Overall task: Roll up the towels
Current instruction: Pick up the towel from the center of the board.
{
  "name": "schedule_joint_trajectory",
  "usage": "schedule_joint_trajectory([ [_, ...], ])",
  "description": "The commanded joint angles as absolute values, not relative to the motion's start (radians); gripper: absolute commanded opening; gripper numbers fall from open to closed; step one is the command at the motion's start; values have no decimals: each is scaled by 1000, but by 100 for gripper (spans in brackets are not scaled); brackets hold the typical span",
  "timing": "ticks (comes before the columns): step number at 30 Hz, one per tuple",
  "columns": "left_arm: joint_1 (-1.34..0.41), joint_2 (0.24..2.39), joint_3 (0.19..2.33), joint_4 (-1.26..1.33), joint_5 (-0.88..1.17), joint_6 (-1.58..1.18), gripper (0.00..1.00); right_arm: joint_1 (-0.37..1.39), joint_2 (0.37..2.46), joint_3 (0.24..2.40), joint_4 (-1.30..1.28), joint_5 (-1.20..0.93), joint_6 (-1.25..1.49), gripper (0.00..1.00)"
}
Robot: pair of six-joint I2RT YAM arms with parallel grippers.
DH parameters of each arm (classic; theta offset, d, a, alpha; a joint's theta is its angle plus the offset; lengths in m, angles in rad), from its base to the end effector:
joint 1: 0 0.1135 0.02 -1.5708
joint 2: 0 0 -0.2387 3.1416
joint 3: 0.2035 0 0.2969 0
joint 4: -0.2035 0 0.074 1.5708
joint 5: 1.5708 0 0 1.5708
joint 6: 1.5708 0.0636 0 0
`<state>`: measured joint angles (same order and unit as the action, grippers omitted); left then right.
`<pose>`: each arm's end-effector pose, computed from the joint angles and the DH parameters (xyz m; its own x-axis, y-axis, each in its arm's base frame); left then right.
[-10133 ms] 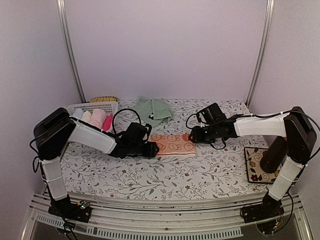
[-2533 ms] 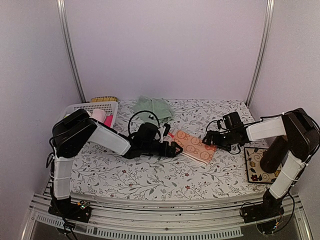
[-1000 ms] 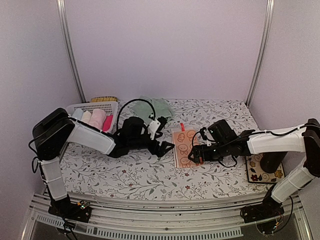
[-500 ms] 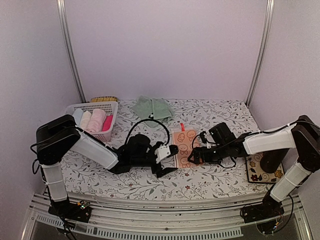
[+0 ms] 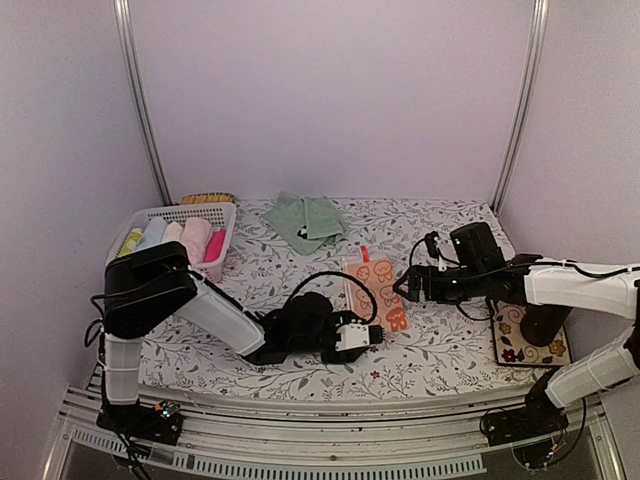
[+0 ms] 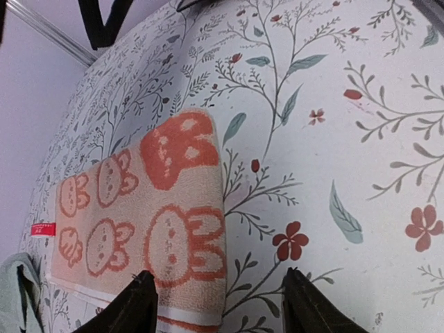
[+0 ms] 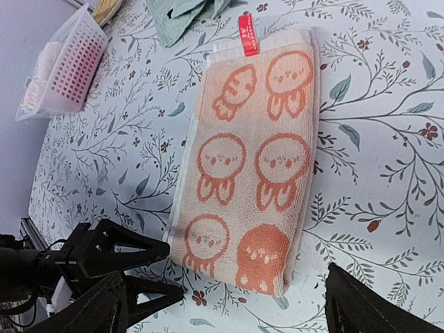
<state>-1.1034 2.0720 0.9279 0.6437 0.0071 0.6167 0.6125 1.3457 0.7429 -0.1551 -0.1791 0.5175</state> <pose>0.1935 -0.3844 0.0170 0.3416 0.6068 -0.7177 0.8556 0.1153 0.5047 0.2712 0.2044 0.1369 -0.8210 0.0181 -0.5706 -0.3054 0.8306 0.4657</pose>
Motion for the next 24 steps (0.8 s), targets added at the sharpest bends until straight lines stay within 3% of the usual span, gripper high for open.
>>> schedule_joint_trajectory([
  [1,-1145,2150,1004,528,-137,724,61,589,1269,733,-209,-160,490,99],
  [3,-1156,2178,1031,493,-178,749,59,583,1247,736,-219,-161,481,99],
  [6,-1160,2181,1044,466,-187,760,47,572,1222,736,-229,-156,467,99],
  [20,-1153,2218,1125,303,-208,788,29,535,1192,733,-232,-170,406,99],
  [24,-1152,2221,1142,268,-201,783,15,536,1185,730,-223,-184,374,99],
])
